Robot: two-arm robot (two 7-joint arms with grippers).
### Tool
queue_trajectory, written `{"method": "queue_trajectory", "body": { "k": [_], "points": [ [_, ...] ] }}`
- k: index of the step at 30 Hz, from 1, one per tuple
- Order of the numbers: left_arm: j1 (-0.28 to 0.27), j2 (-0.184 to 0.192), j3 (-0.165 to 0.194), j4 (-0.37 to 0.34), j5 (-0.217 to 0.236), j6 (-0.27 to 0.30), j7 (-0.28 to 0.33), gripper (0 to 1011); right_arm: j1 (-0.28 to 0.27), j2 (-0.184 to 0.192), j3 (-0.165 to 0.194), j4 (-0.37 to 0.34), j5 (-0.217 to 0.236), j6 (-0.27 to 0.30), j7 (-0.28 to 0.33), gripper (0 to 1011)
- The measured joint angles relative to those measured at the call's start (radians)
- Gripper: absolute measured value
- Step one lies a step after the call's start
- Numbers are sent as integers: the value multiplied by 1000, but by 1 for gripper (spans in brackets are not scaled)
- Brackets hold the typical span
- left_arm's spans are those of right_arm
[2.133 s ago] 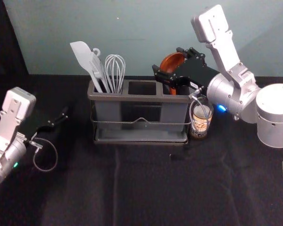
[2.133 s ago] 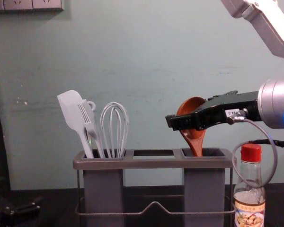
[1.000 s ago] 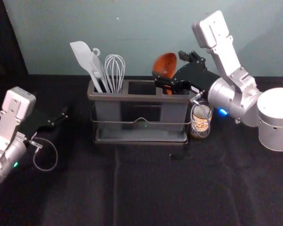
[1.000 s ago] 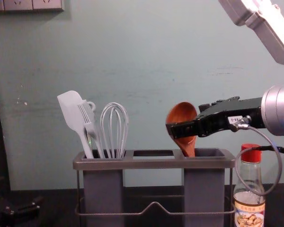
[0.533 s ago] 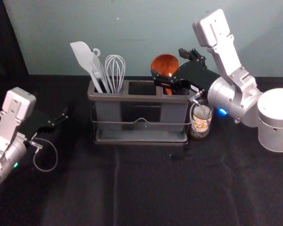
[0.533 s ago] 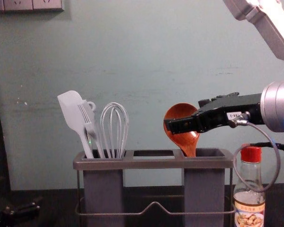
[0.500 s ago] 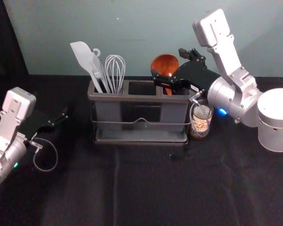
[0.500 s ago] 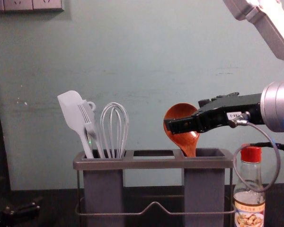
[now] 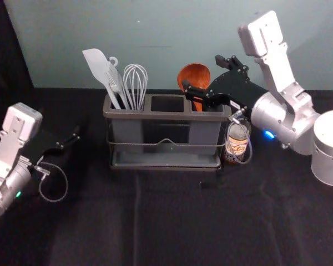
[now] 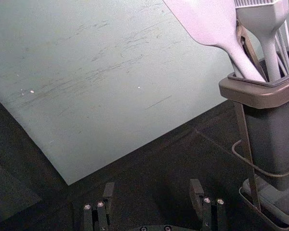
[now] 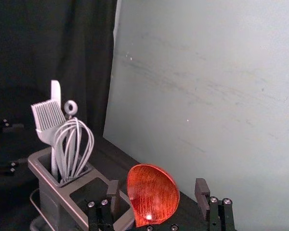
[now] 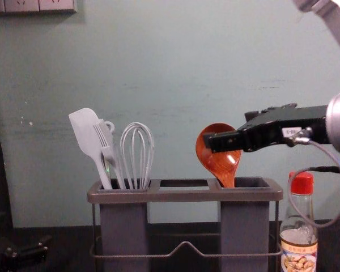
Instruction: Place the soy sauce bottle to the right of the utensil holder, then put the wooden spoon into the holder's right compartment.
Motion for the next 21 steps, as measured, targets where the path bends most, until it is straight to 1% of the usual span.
{"method": "queue_trajectory", "body": {
  "k": [3, 6, 7, 8, 10, 12, 13, 16, 17, 19, 20, 21],
  "points": [
    [0, 0, 0, 0, 0, 0, 0, 1000, -26, 7, 14, -30, 11, -13, -5, 1002],
    [0, 0, 0, 0, 0, 0, 0, 1000, -61, 15, 30, -65, 22, -36, -14, 1002],
    [0, 0, 0, 0, 0, 0, 0, 1000, -81, 21, 38, -82, 28, -52, -16, 1002],
    [0, 0, 0, 0, 0, 0, 0, 1000, -81, 21, 38, -82, 28, -52, -16, 1002],
    [0, 0, 0, 0, 0, 0, 0, 1000, -120, 32, 51, -108, 43, -90, -18, 1002],
    [0, 0, 0, 0, 0, 0, 0, 1000, -141, 37, 57, -121, 50, -111, -22, 1002],
    [0, 0, 0, 0, 0, 0, 0, 1000, -163, 43, 63, -133, 57, -133, -24, 1002],
    [0, 0, 0, 0, 0, 0, 0, 1000, -195, 53, 68, -150, 63, -160, -27, 1002],
    [0, 0, 0, 0, 0, 0, 0, 1000, -217, 61, 71, -162, 65, -180, -31, 1002],
    [0, 0, 0, 0, 0, 0, 0, 1000, -239, 69, 73, -175, 65, -199, -33, 1002],
    [0, 0, 0, 0, 0, 0, 0, 1000, -263, 77, 74, -186, 64, -218, -36, 1002],
    [0, 0, 0, 0, 0, 0, 0, 1000, -274, 81, 74, -192, 64, -227, -37, 1002]
  ]
}}
